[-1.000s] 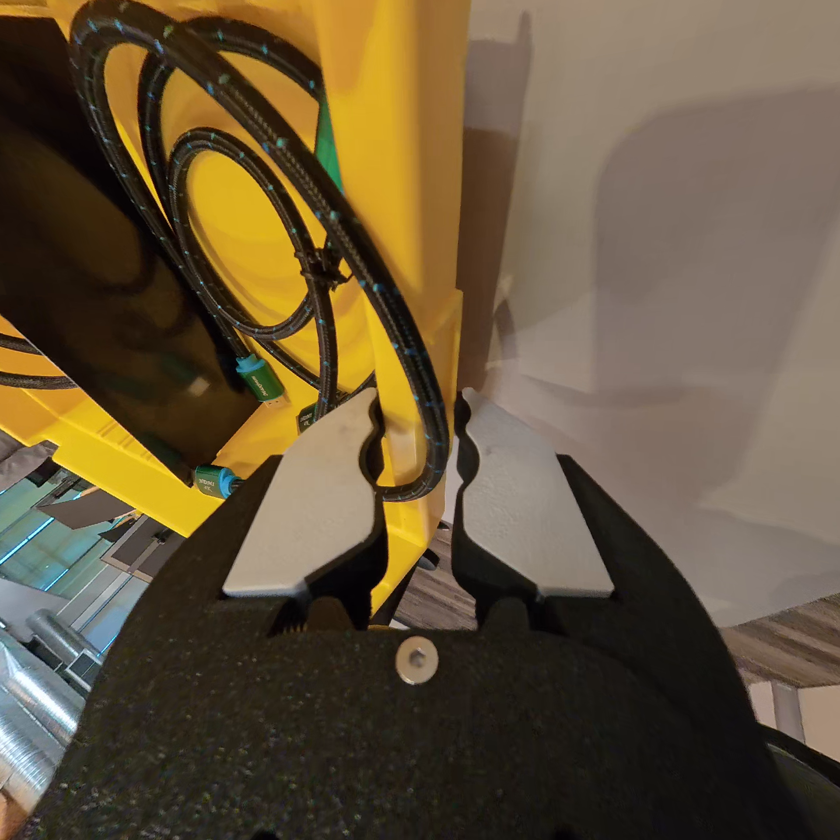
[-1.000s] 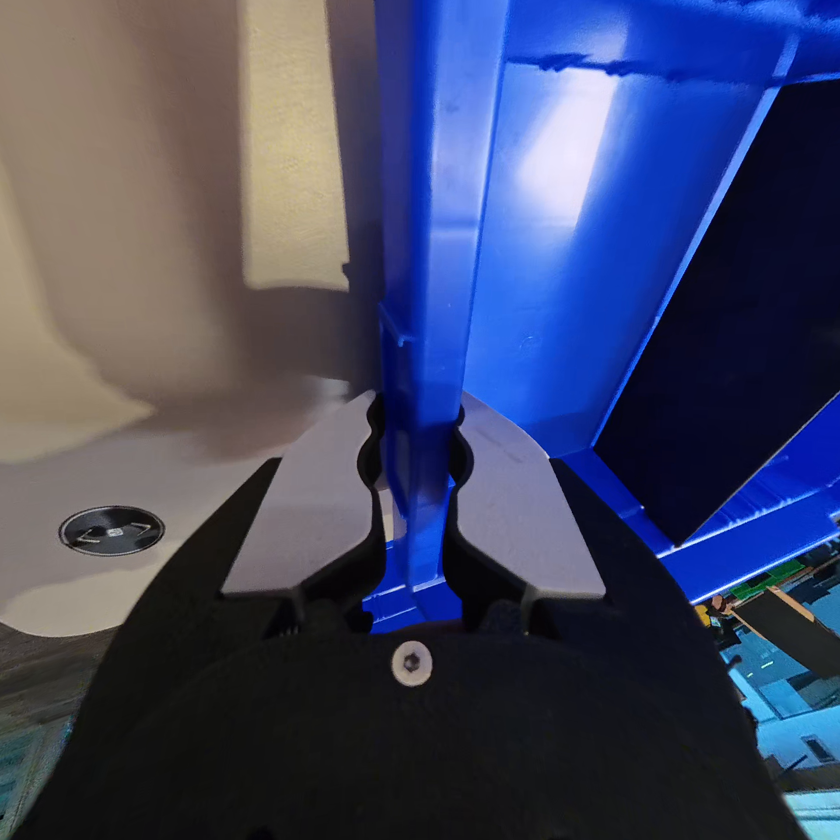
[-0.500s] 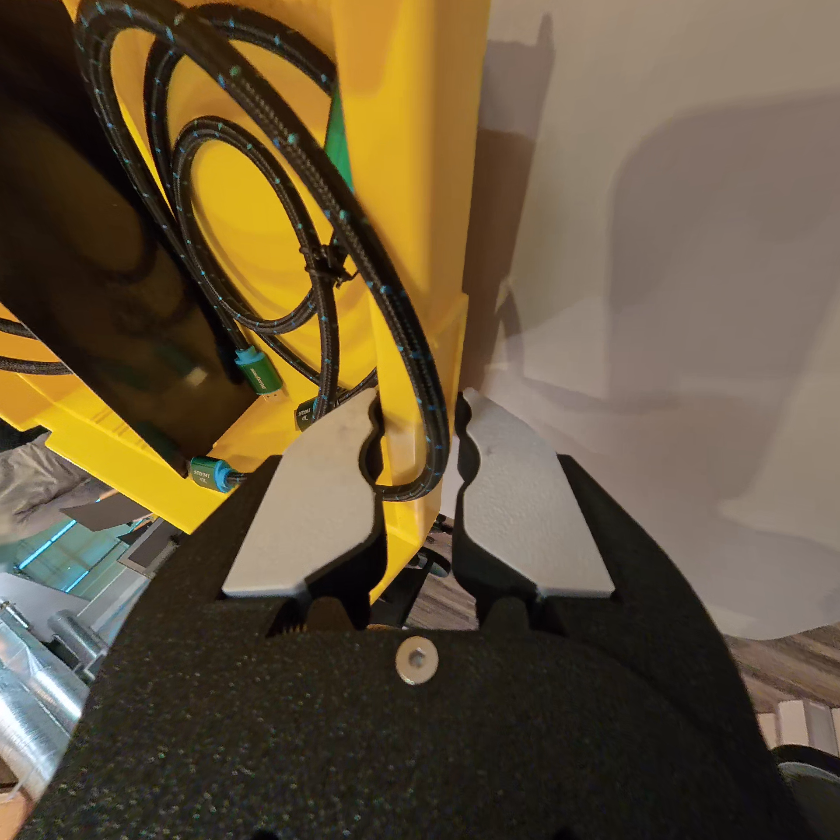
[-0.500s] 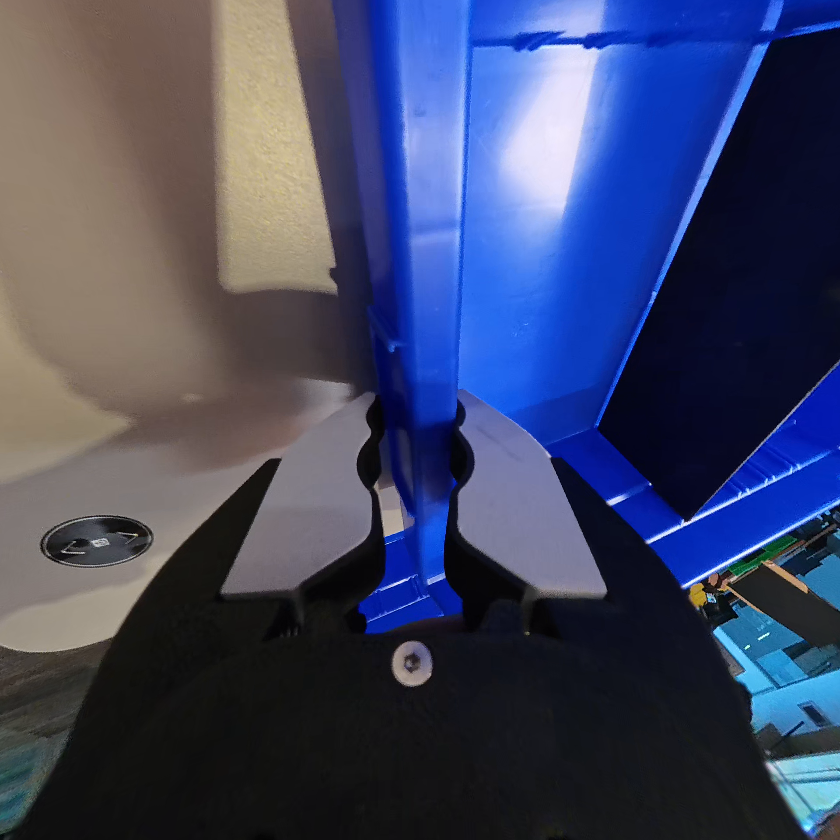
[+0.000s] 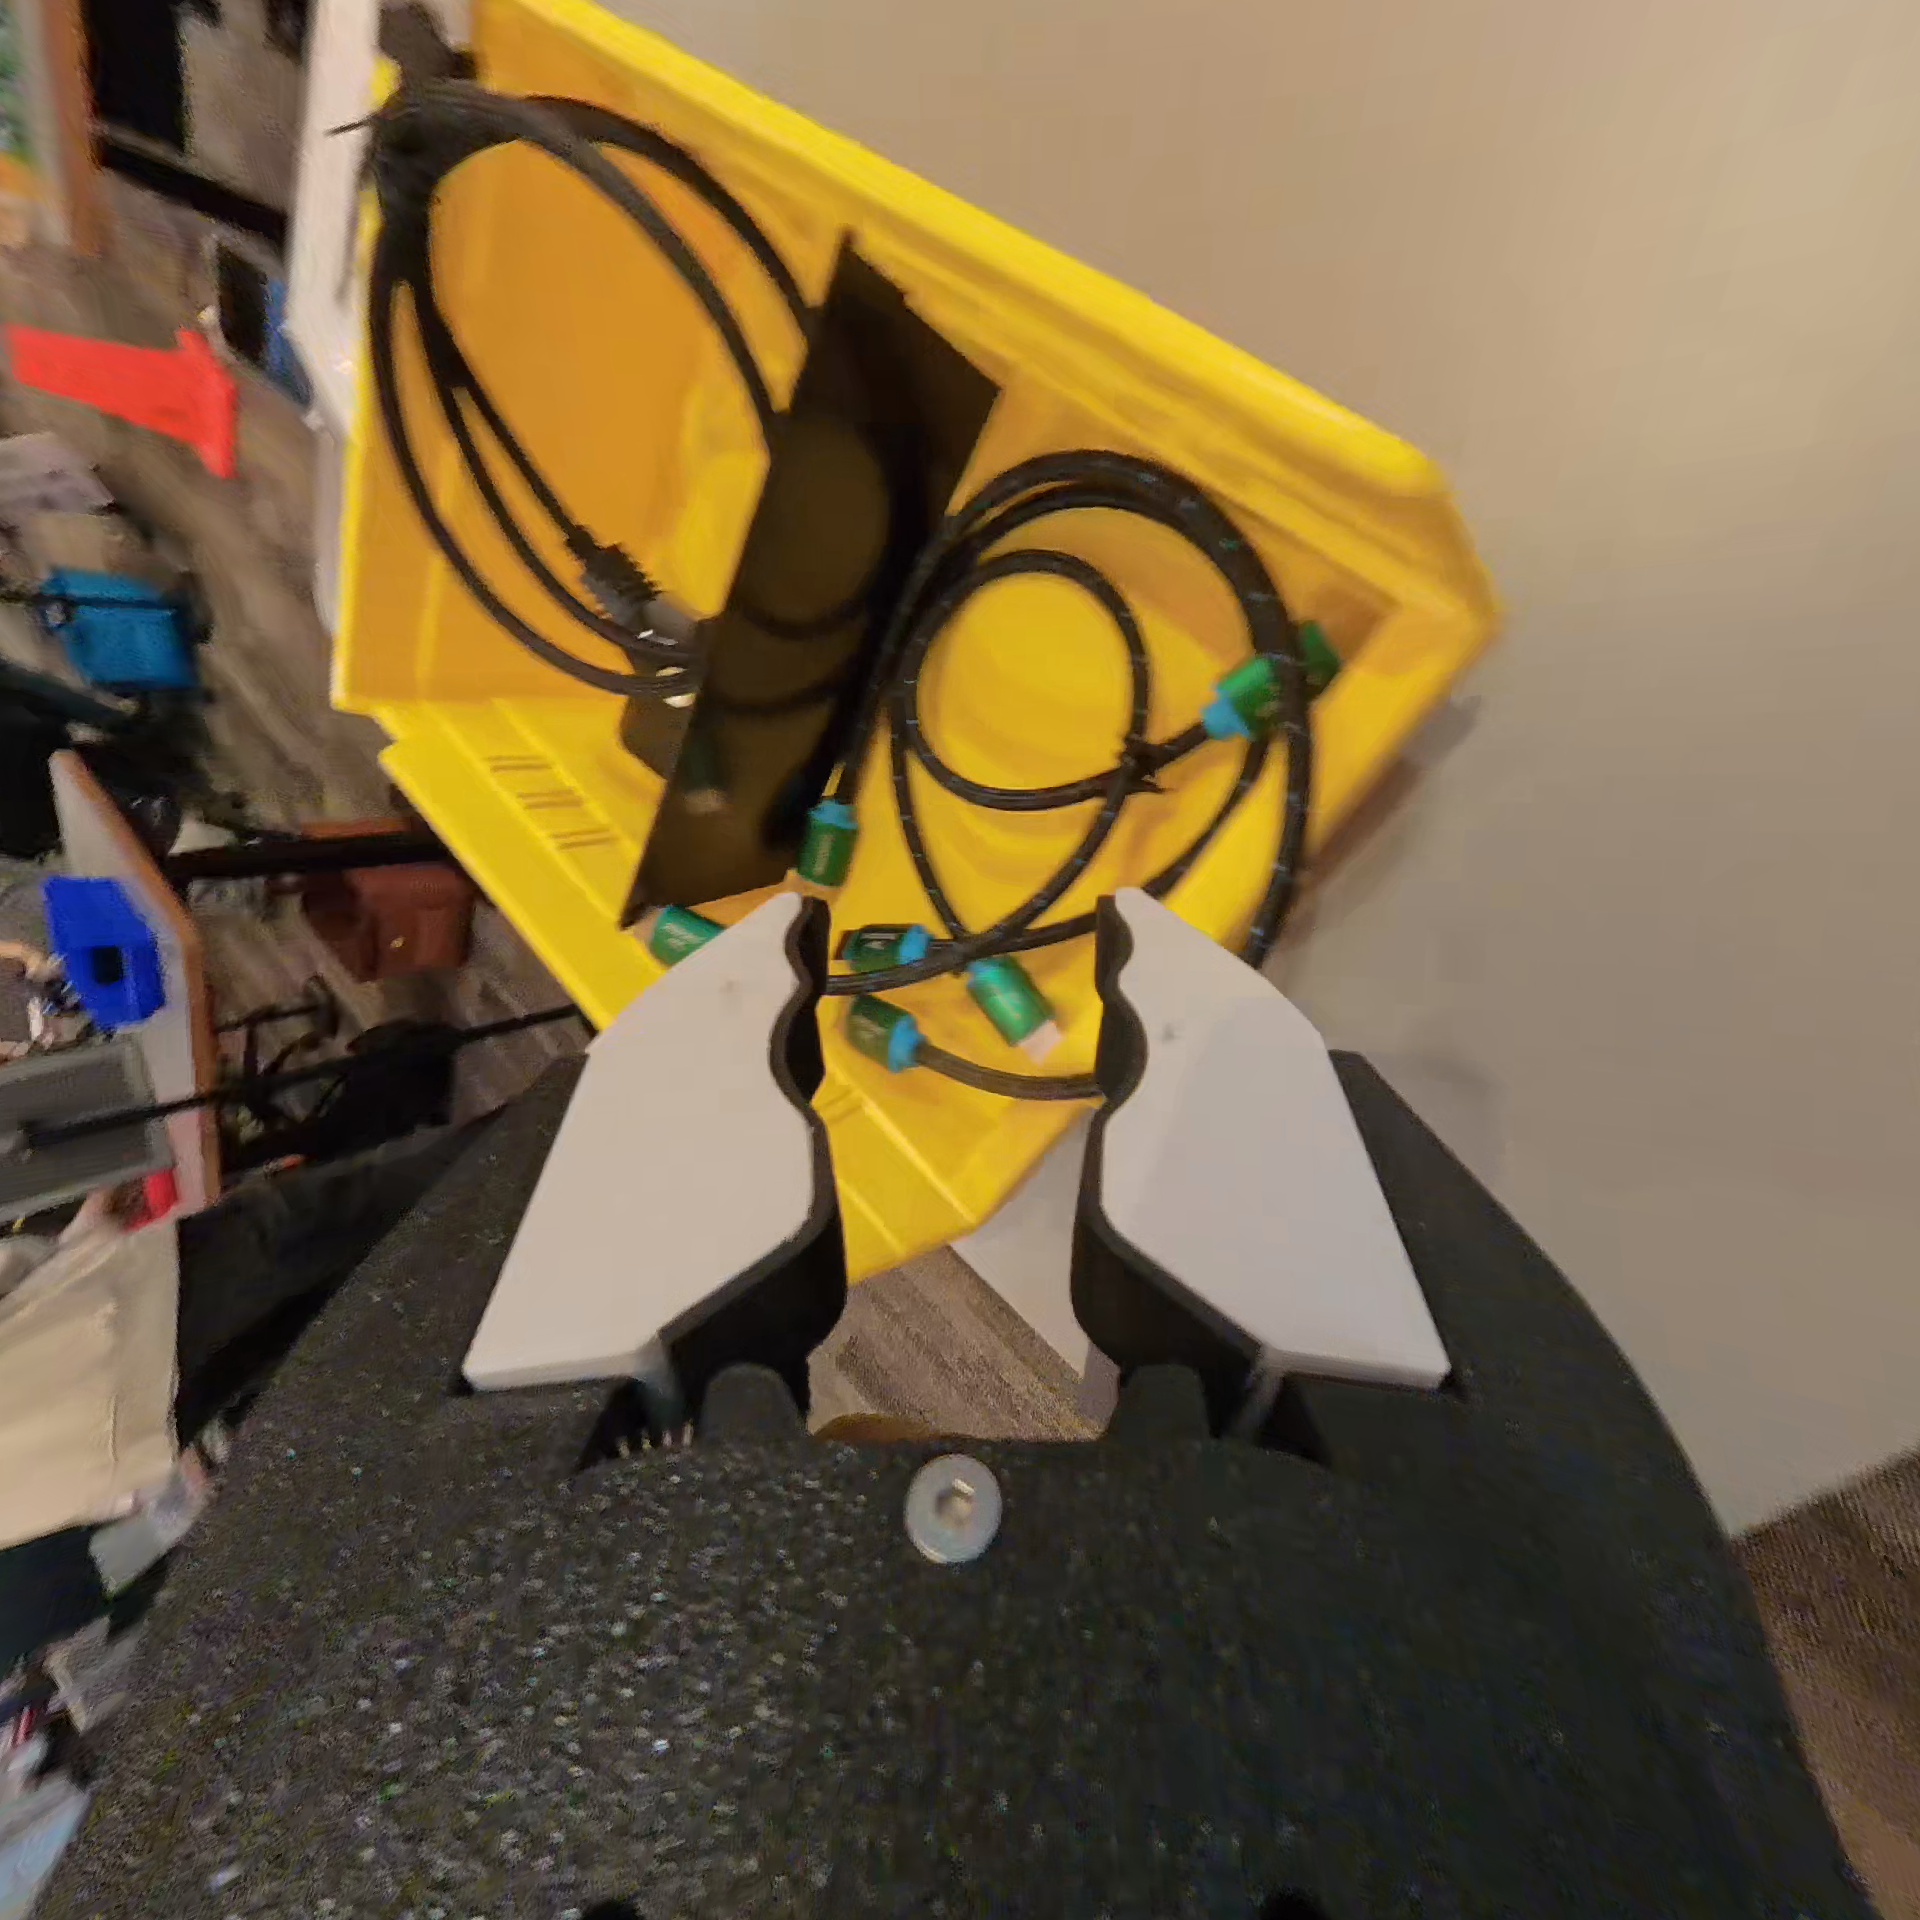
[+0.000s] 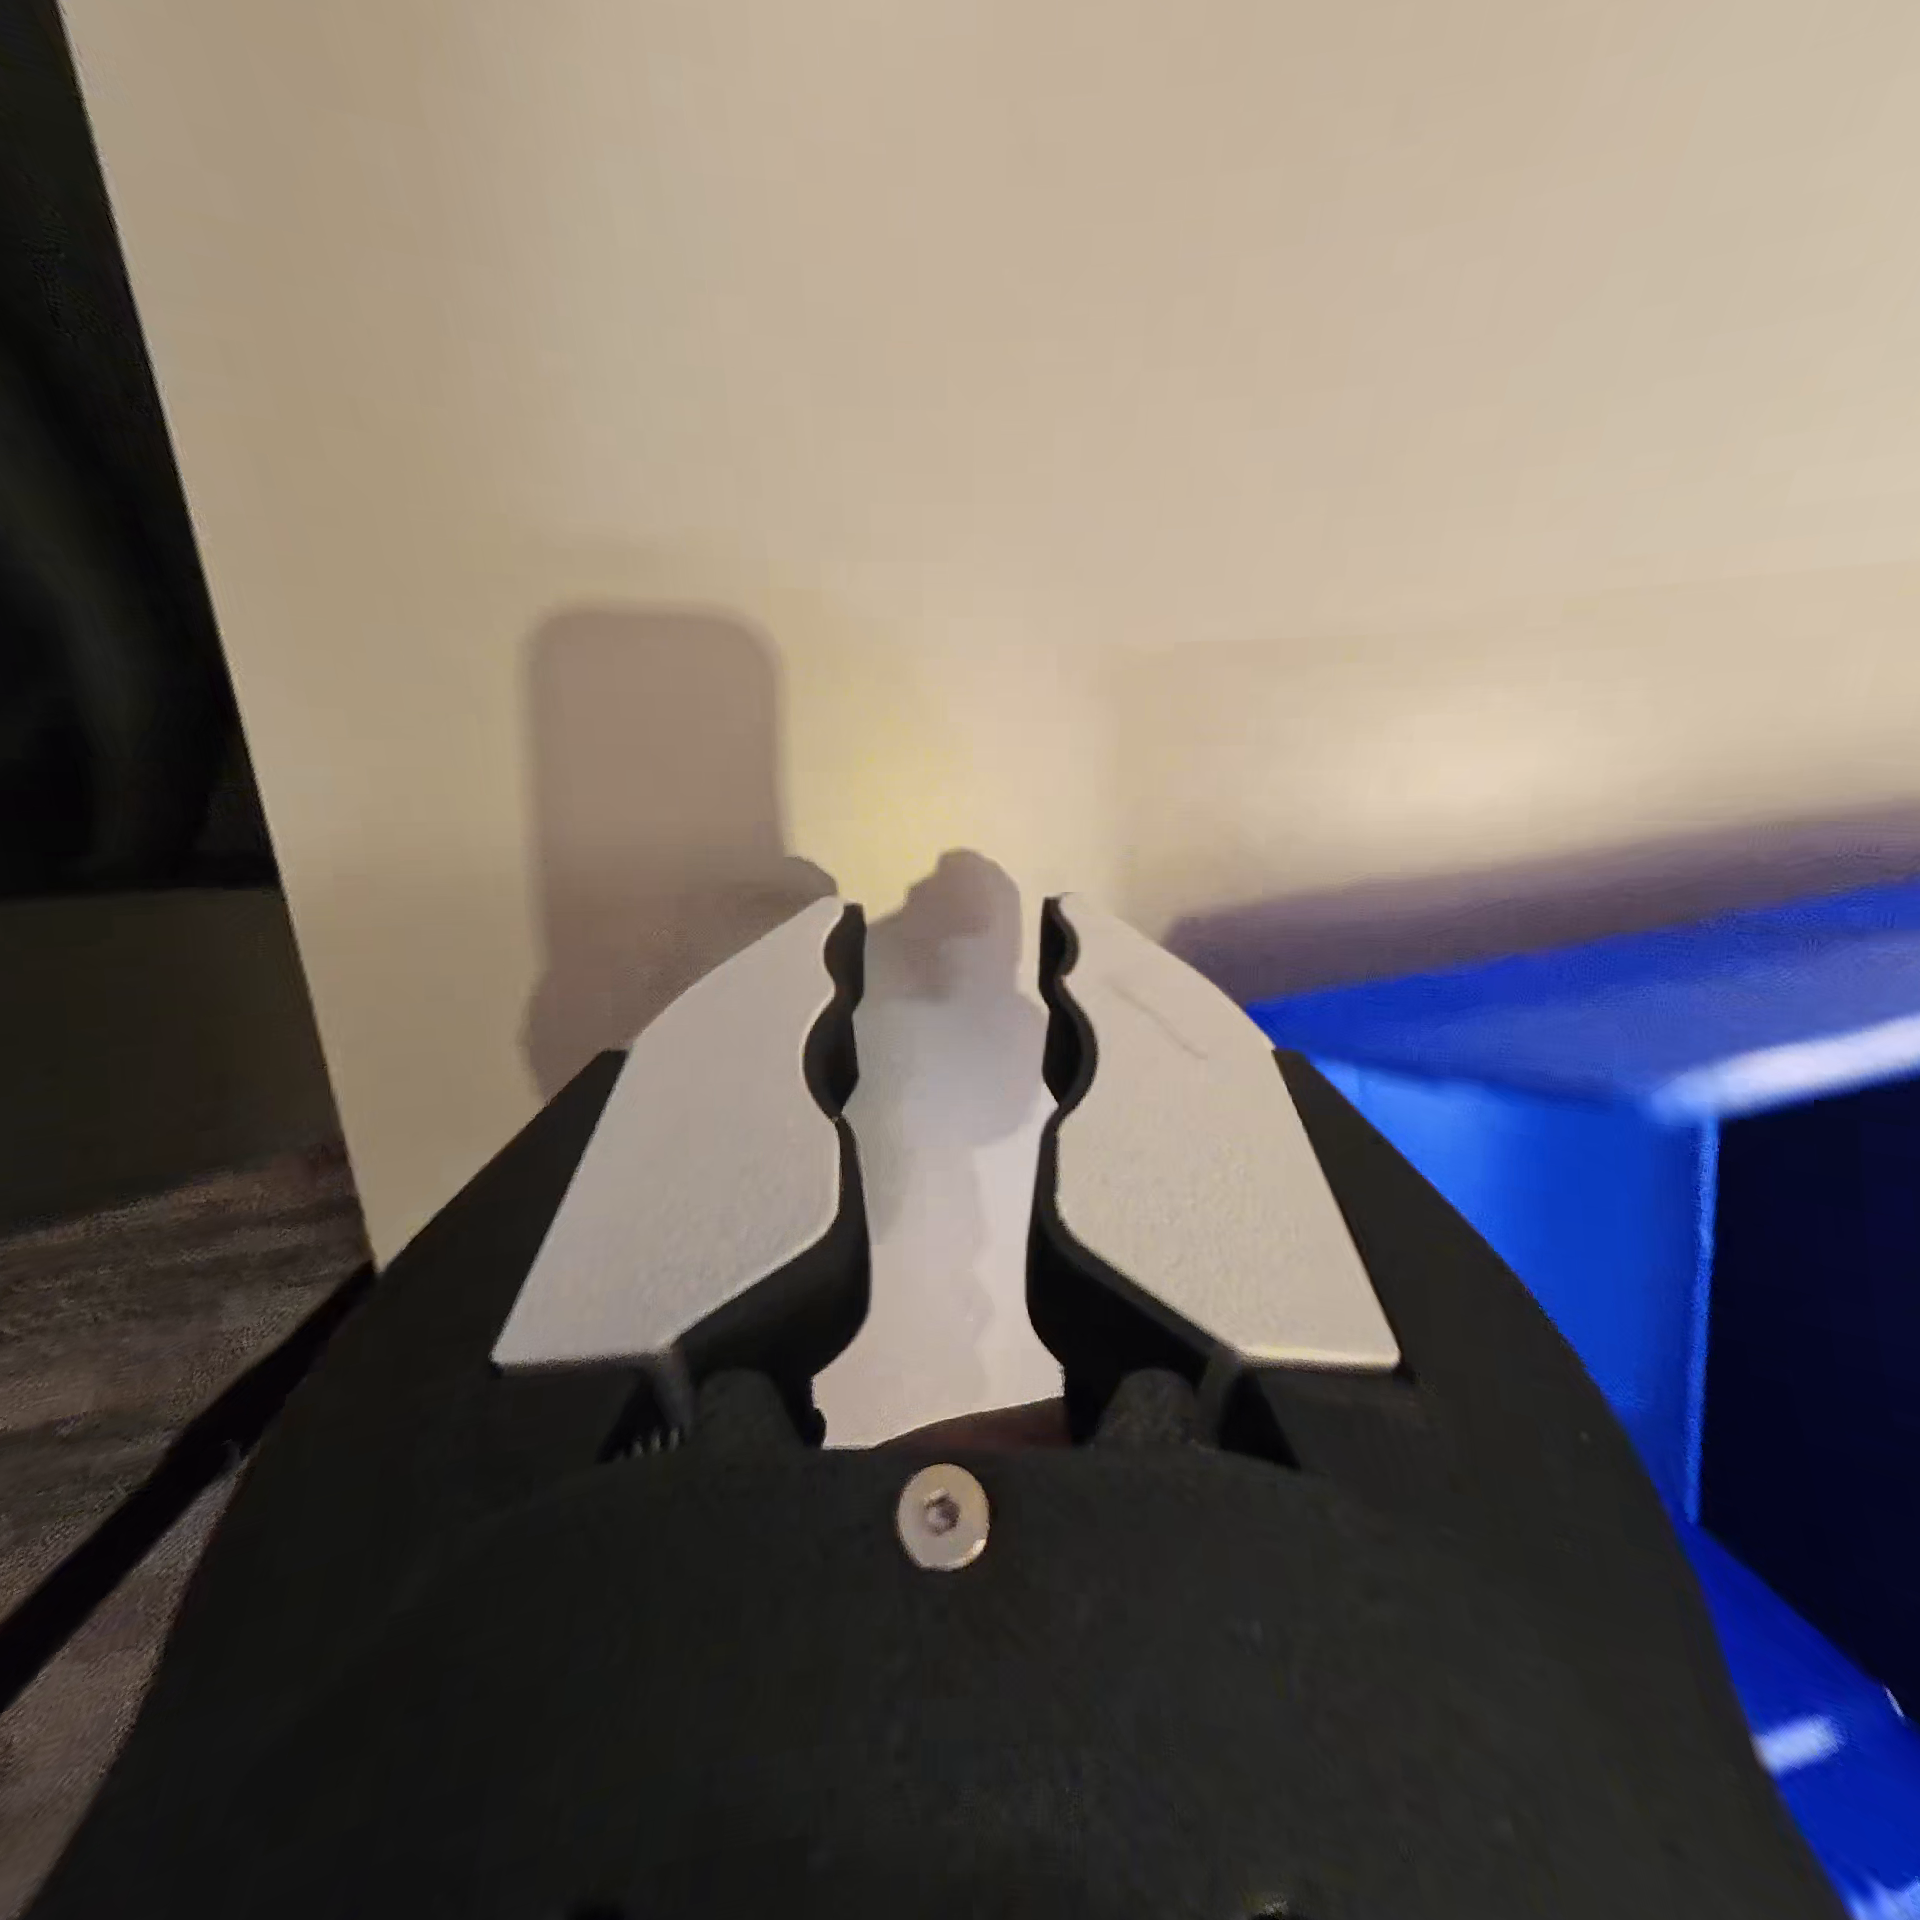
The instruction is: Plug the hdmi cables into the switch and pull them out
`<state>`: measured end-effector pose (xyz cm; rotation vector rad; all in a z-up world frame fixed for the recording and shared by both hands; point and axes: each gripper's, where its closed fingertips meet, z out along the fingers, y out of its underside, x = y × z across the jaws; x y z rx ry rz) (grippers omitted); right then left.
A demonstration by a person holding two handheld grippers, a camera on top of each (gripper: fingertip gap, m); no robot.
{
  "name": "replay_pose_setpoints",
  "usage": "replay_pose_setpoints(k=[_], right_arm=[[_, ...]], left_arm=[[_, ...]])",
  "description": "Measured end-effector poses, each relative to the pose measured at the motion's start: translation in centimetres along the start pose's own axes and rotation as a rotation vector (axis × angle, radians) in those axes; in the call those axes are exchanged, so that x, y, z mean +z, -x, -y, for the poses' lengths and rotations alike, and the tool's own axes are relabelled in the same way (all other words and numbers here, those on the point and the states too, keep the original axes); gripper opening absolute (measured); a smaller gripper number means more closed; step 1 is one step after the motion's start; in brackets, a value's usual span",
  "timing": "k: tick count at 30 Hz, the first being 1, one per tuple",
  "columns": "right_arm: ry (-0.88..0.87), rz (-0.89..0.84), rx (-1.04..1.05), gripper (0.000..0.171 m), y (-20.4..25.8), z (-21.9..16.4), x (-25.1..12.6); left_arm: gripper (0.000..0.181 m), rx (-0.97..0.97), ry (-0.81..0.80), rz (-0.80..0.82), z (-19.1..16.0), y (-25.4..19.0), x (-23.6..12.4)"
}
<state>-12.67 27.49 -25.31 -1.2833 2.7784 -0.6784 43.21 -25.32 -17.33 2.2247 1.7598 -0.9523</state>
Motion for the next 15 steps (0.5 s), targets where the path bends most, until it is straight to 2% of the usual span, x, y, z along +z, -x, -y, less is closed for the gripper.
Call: replay_pose_setpoints(k=[3, 5, 7, 8, 12, 14, 15], right_arm=[[-0.025, 0.009, -0.007, 0.033, 0.5, 1.7, 2.9], [-0.055, 0.015, 0.015, 0.026, 0.5, 2.8, 4.4], [-0.114, 0.022, 0.051, 0.029, 0.5, 3.9, 4.9], [-0.133, 0.023, 0.065, 0.027, 0.4, 4.1, 5.1], [-0.19, 0.026, 0.11, 0.025, 0.5, 4.3, 5.2], [-0.215, 0.035, 0.131, 0.024, 0.5, 4.3, 5.2], [-0.227, 0.041, 0.139, 0.024, 0.5, 4.2, 5.2]], left_arm=[[0.048, -0.129, 0.139, 0.102, -1.4, 3.0, 1.7], [0.045, -0.368, 0.294, 0.046, -3.5, 3.1, 3.2], [0.042, -0.637, 0.399, 0.004, -5.2, 2.9, 4.5], [0.04, -0.707, 0.434, -0.016, -5.8, 2.8, 5.0], [0.031, -0.736, 0.461, -0.048, -6.5, 2.1, 7.2], [0.026, -0.729, 0.515, -0.007, -7.3, 2.1, 7.9], [0.018, -0.714, 0.531, 0.029, -7.6, 2.4, 8.0]])
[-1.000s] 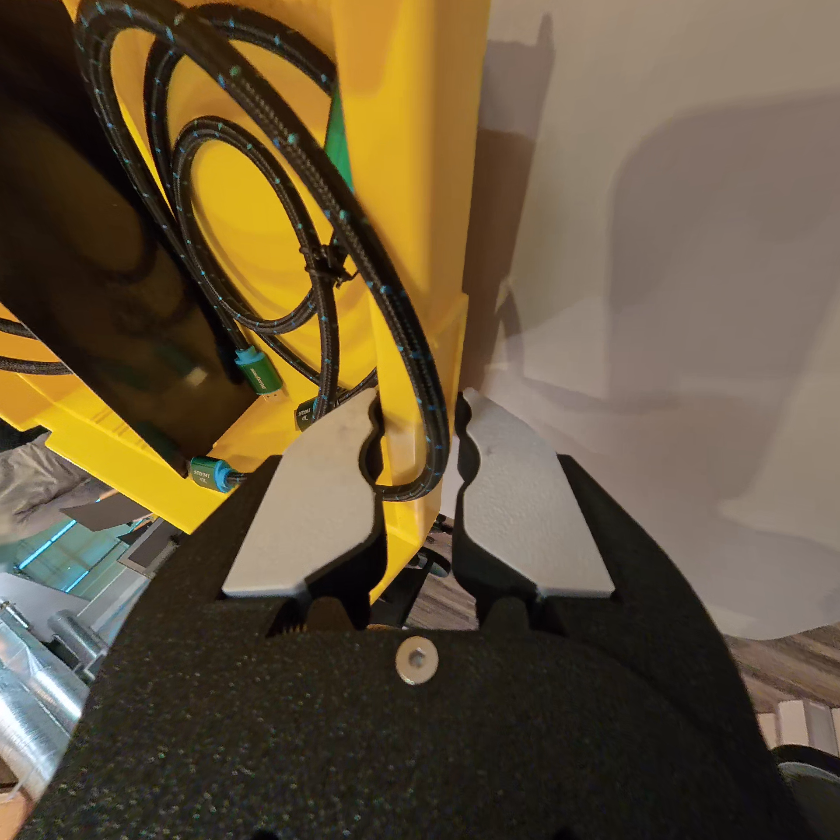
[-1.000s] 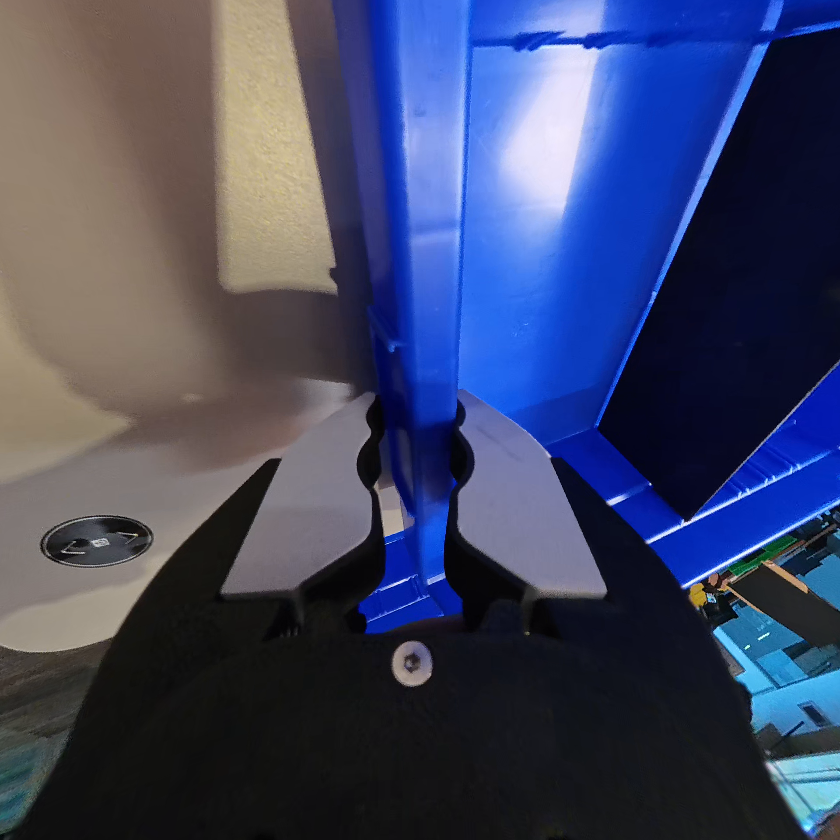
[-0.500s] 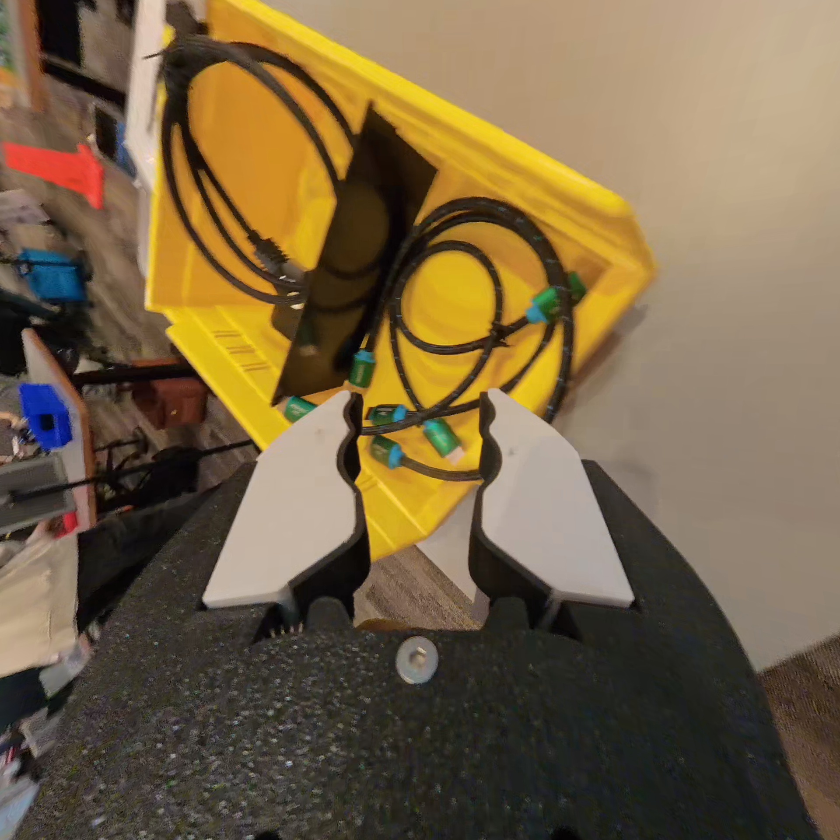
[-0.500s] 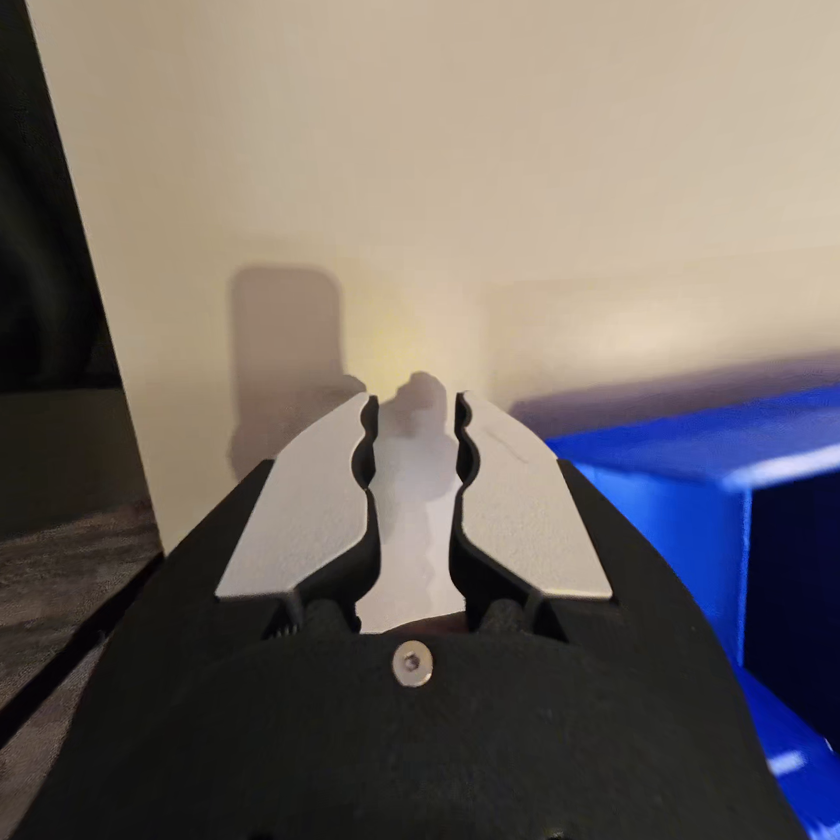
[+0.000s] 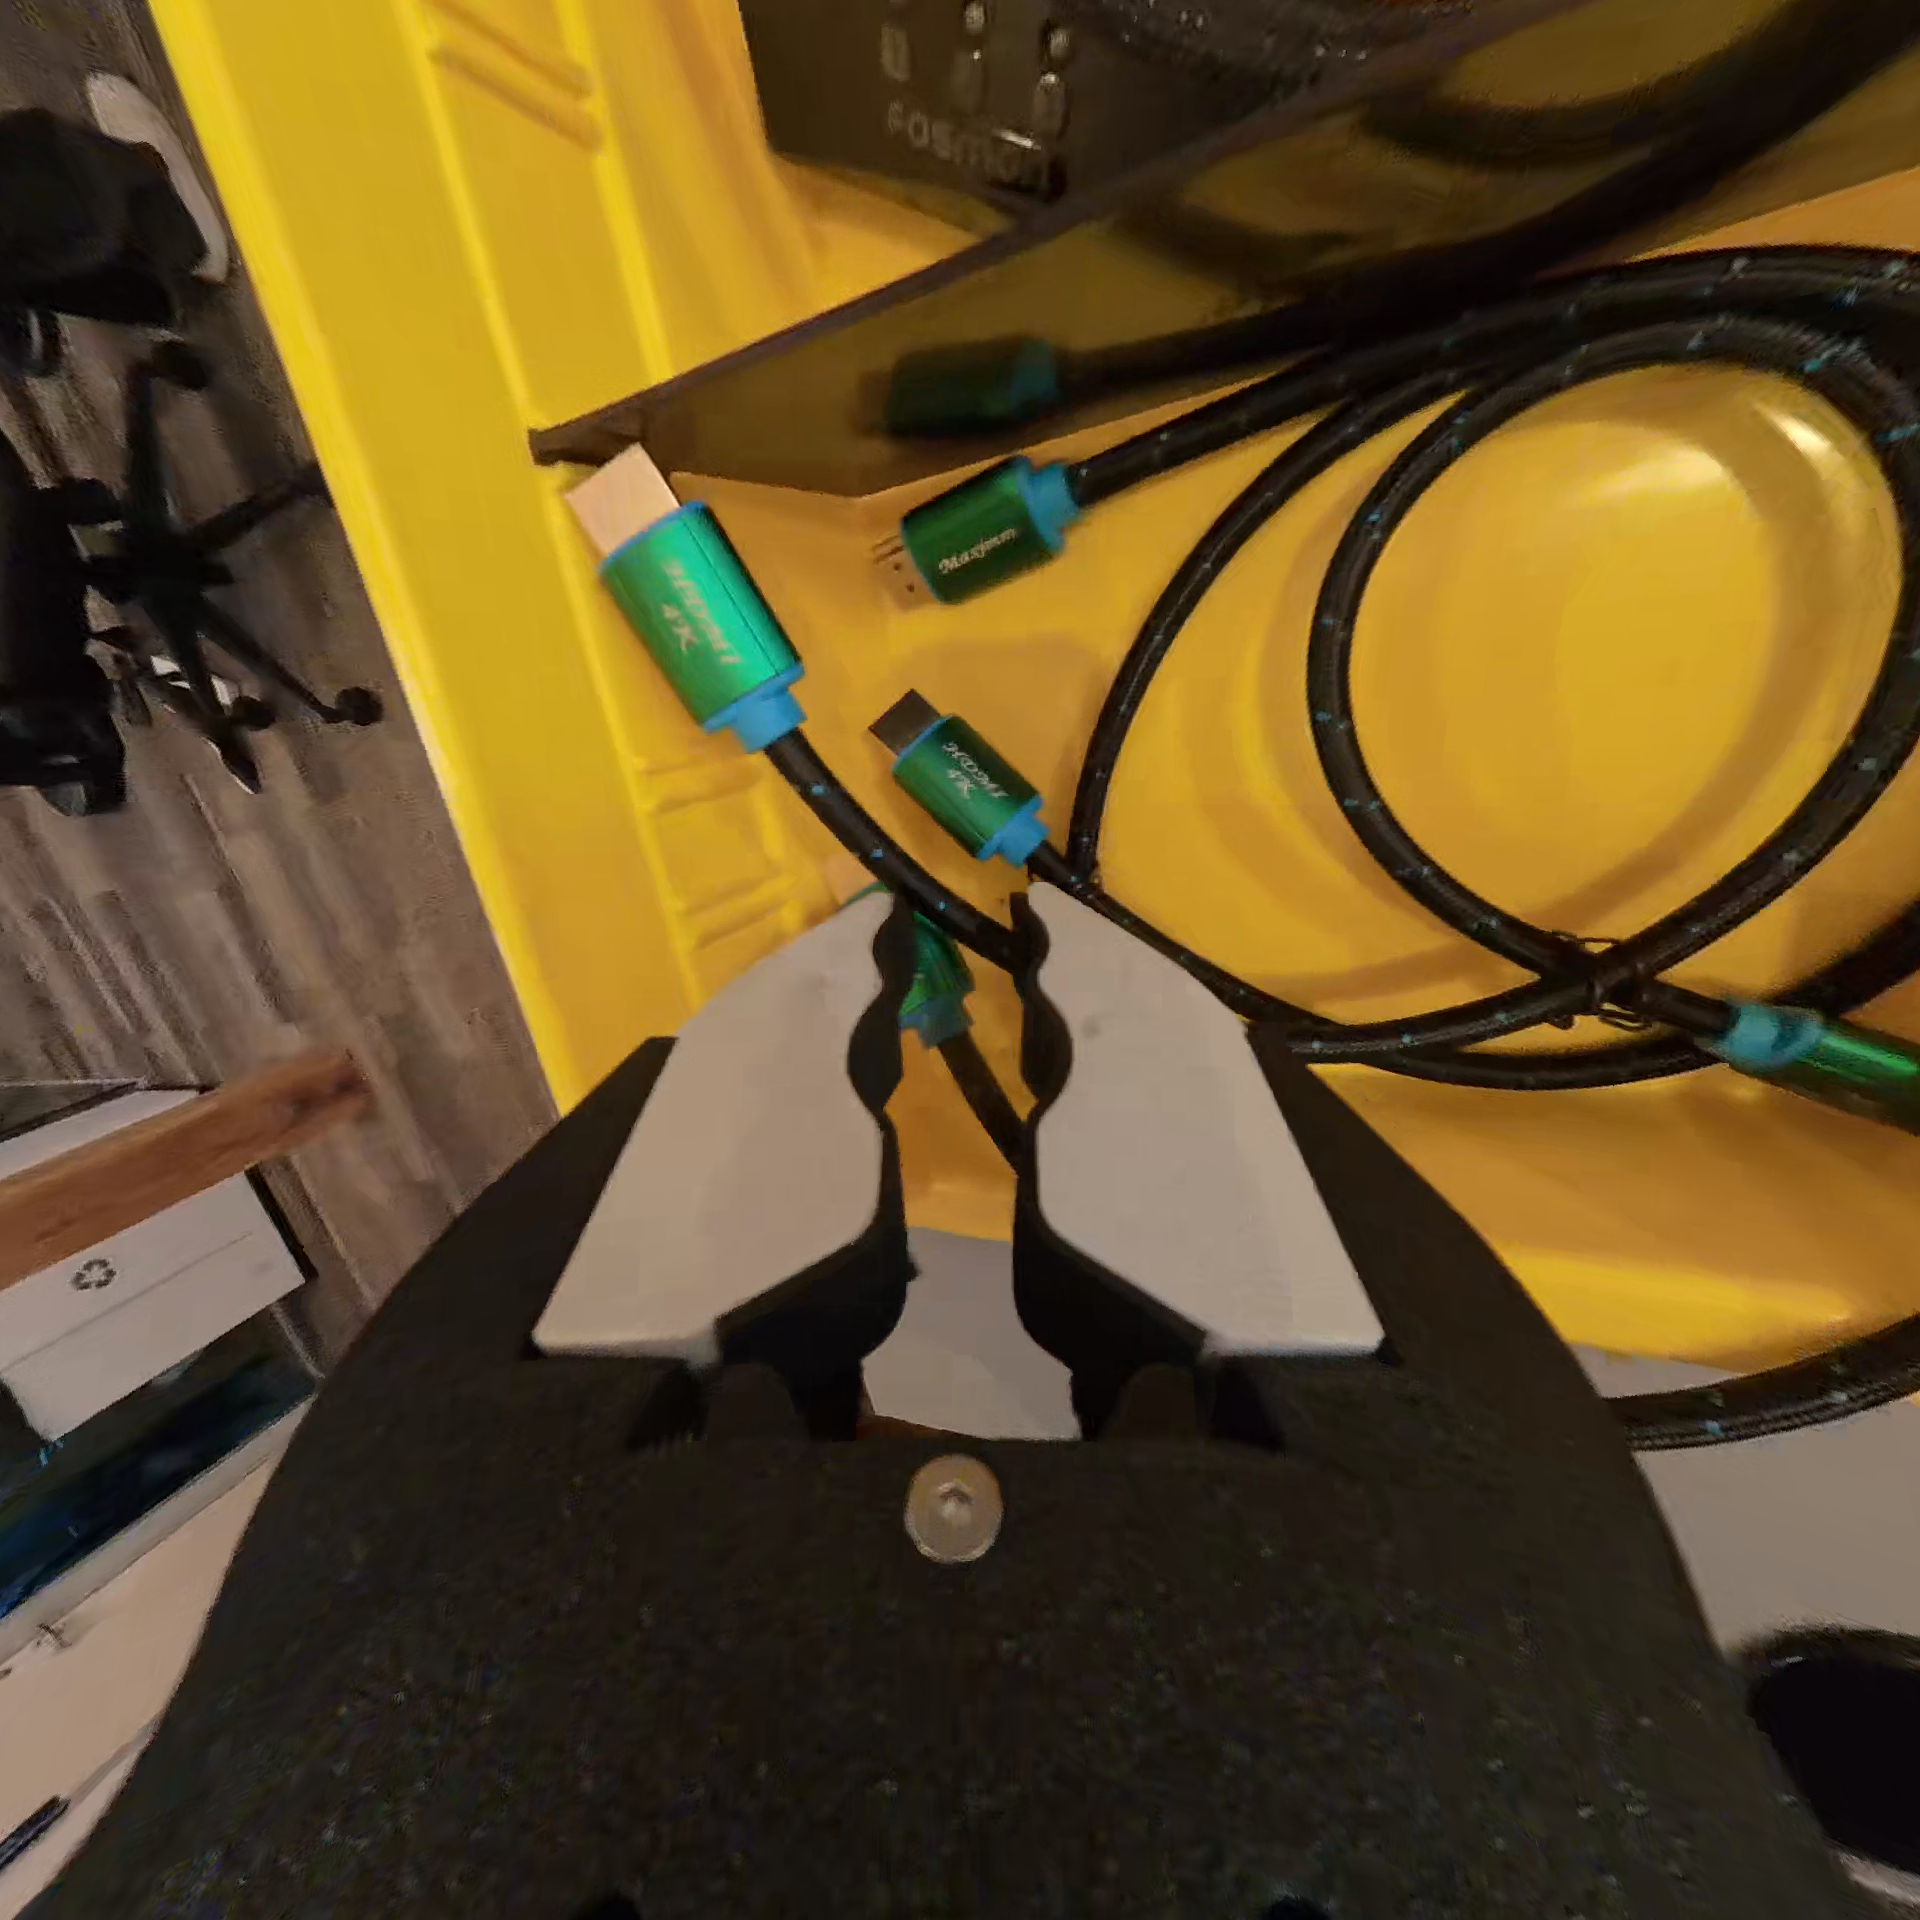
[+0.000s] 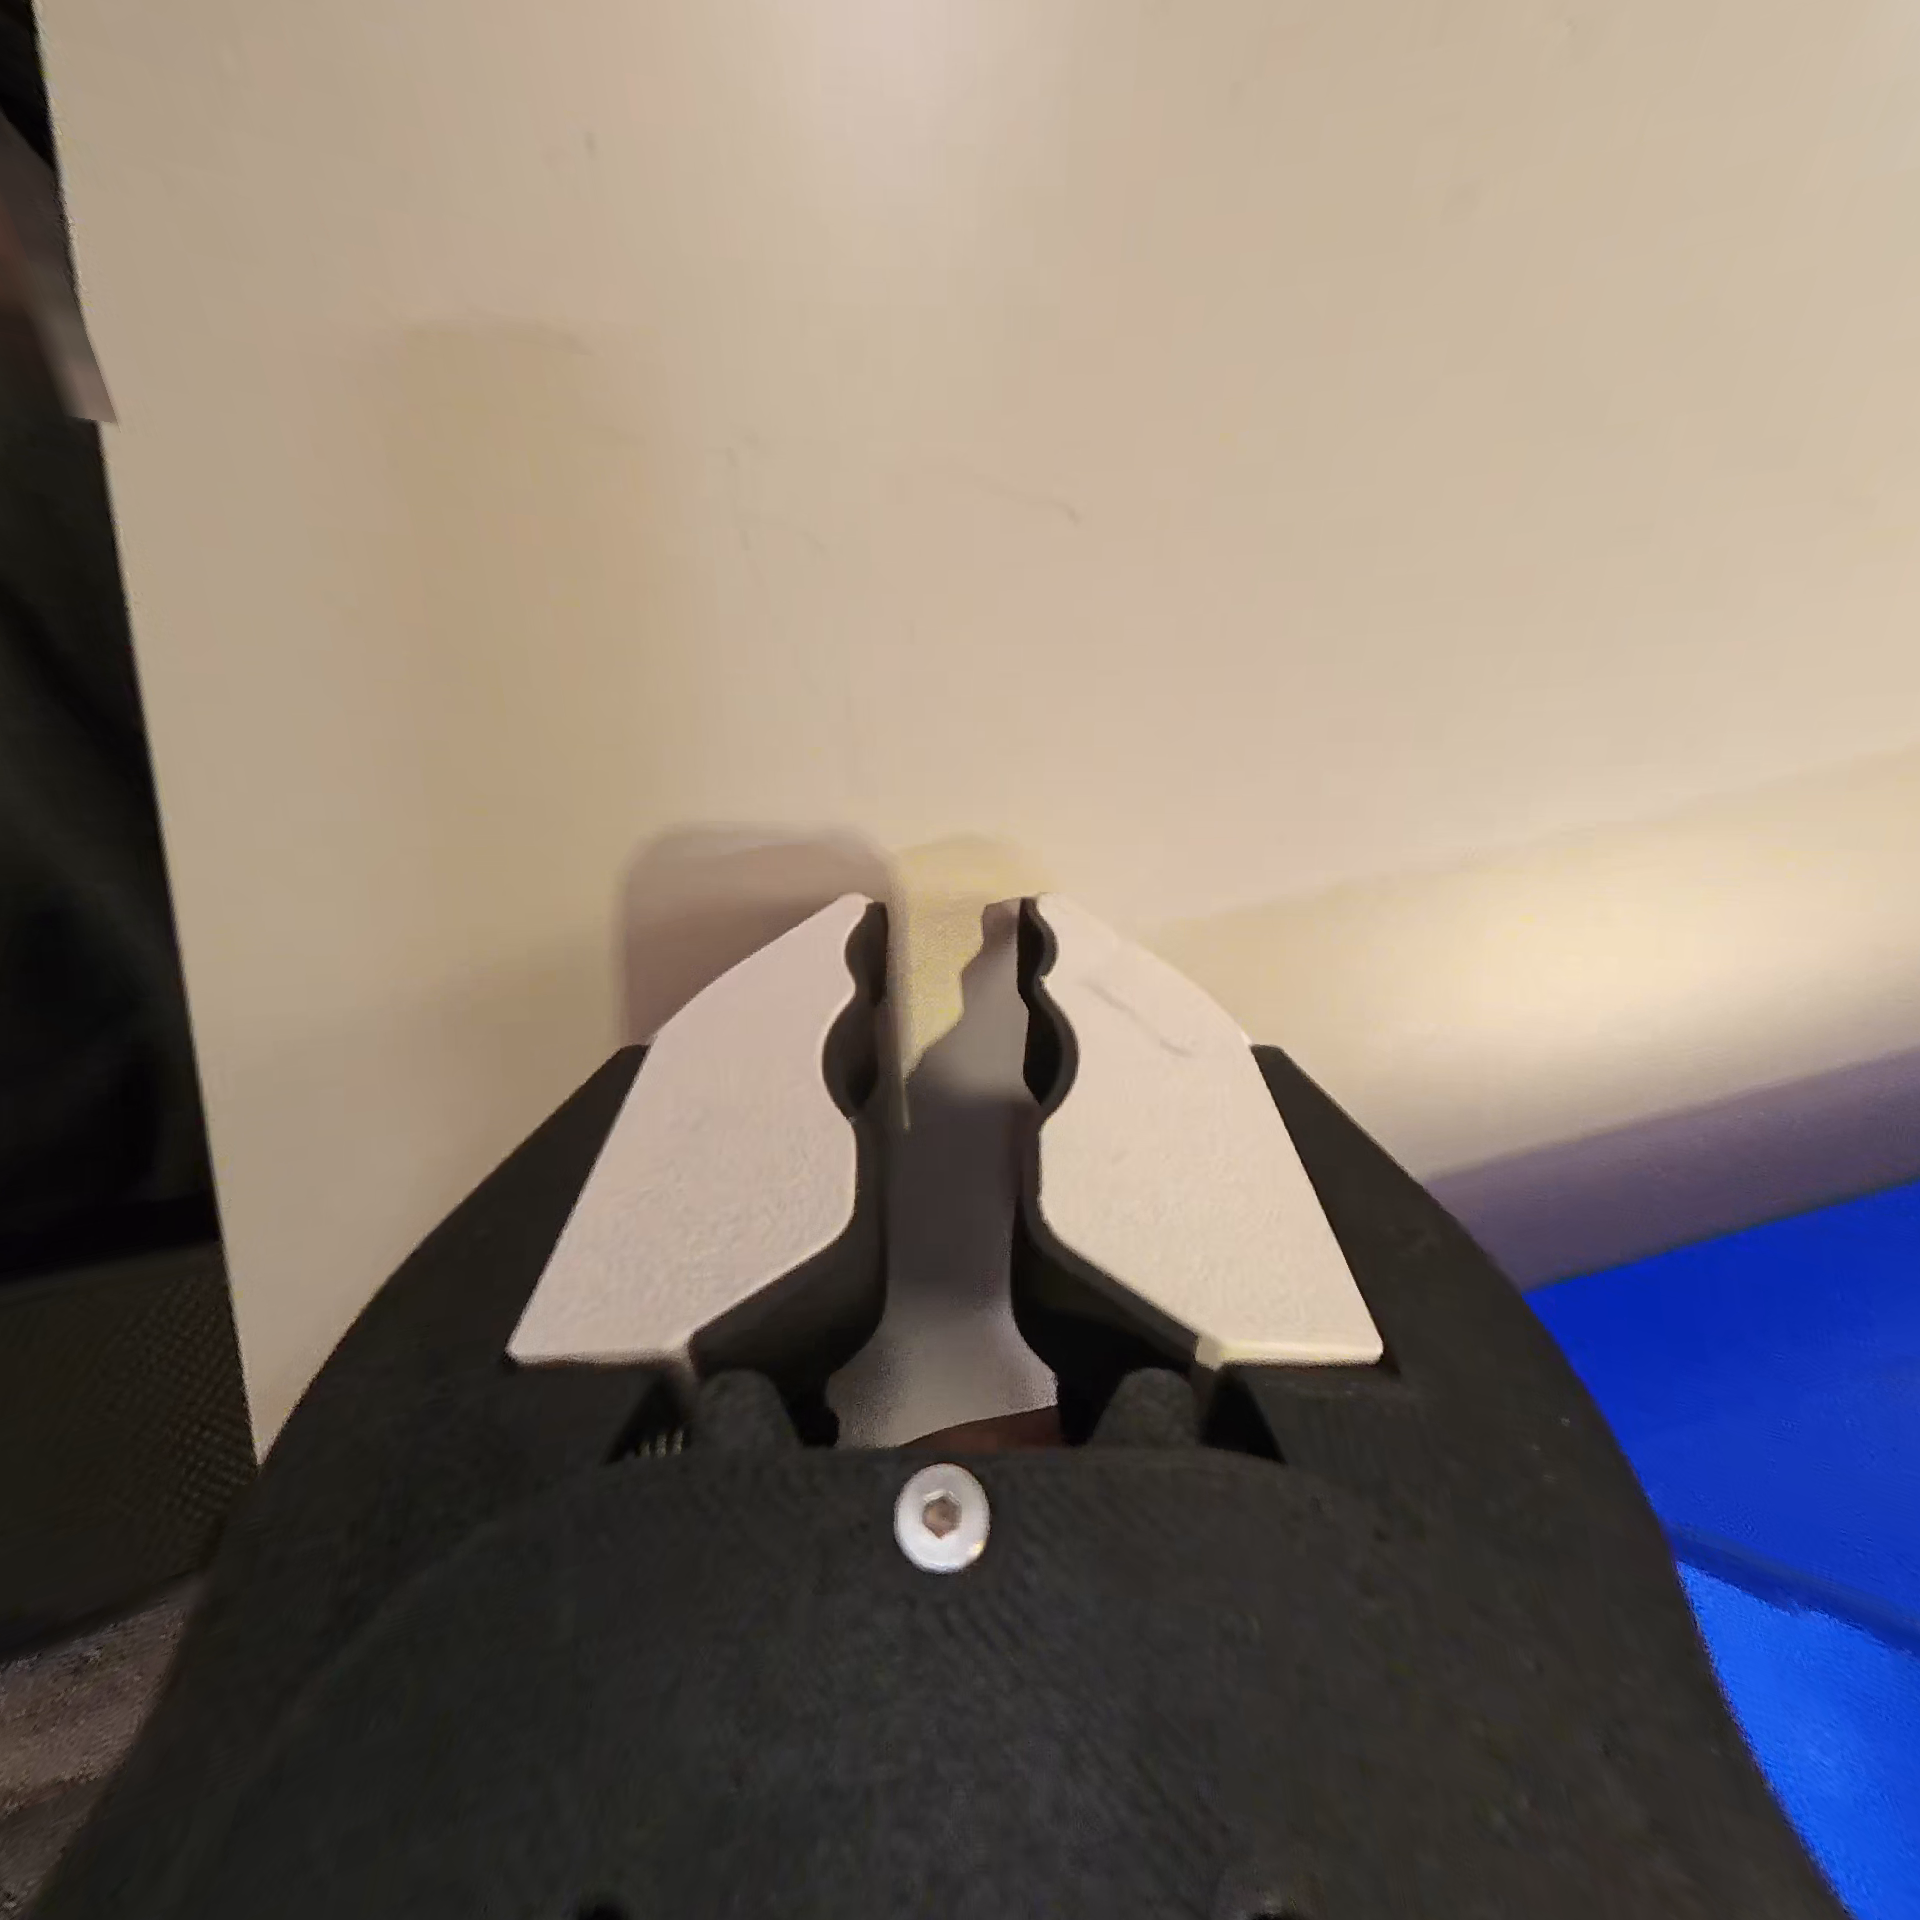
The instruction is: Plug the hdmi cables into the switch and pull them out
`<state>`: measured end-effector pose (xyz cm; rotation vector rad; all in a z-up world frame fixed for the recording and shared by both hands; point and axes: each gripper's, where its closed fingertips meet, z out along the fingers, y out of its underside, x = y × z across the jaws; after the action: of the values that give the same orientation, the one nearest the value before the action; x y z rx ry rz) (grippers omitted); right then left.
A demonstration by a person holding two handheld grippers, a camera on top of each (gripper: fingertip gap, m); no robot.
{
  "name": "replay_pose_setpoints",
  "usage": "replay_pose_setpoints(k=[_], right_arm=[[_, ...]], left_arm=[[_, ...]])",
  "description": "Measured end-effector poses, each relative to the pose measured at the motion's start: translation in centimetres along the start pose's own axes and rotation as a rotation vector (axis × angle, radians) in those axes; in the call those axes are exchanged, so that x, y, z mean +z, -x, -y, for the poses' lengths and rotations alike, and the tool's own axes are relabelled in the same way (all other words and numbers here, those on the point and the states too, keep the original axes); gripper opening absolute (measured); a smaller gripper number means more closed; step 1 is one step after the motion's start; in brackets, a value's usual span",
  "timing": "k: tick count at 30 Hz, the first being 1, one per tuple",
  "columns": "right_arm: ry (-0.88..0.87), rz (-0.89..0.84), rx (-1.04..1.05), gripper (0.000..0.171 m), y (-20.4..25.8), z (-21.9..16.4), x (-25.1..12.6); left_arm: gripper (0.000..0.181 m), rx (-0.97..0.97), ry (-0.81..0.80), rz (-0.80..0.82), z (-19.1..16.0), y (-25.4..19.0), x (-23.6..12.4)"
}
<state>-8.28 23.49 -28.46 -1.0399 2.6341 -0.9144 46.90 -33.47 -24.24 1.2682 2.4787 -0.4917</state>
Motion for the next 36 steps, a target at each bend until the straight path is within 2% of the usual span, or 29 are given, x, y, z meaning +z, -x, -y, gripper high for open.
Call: replay_pose_setpoints(k=[3, 5, 11, 15, 18, 22, 26, 28, 31, 36], right_arm=[[-0.037, 0.016, 0.021, 0.025, -0.1, 0.0, 0.0], [-0.073, 0.022, 0.04, 0.025, -0.3, 0.0, 0.1], [-0.118, 0.02, 0.074, 0.024, -0.9, 0.1, 0.1], [-0.12, 0.019, 0.078, 0.023, -1.0, 0.1, 0.1], [-0.12, 0.013, 0.078, 0.024, -1.0, 0.1, 0.1], [-0.121, -0.002, 0.078, 0.025, -1.1, 0.2, 0.2], [-0.121, -0.01, 0.091, 0.025, -1.3, 0.2, 0.2], [-0.121, -0.009, 0.095, 0.025, -1.3, 0.2, 0.2], [-0.121, -0.006, 0.101, 0.026, -1.3, 0.2, 0.2], [-0.12, 0.001, 0.111, 0.026, -1.4, 0.2, 0.2]], left_arm=[[0.014, -0.035, -0.064, 0.03, 0.8, 0.8, -1.2], [0.012, -0.068, -0.159, 0.08, 2.0, 2.1, -3.6], [0.006, -0.088, -0.443, 0.264, 6.0, 5.3, -15.7], [0.006, -0.029, -0.636, 0.303, 9.2, 3.4, -24.3], [0.006, 0.045, -0.754, 0.182, 11.8, -1.6, -27.9], [0.006, 0.195, -0.797, -0.127, 14.5, -11.5, -27.2], [0.006, 0.297, -0.697, -0.48, 15.6, -21.6, -22.7], [0.006, 0.319, -0.625, -0.603, 15.8, -25.4, -20.0], [0.006, 0.316, -0.551, -0.705, 16.3, -28.8, -16.6], [0.006, 0.348, -0.476, -0.715, 16.7, -32.4, -12.5]])
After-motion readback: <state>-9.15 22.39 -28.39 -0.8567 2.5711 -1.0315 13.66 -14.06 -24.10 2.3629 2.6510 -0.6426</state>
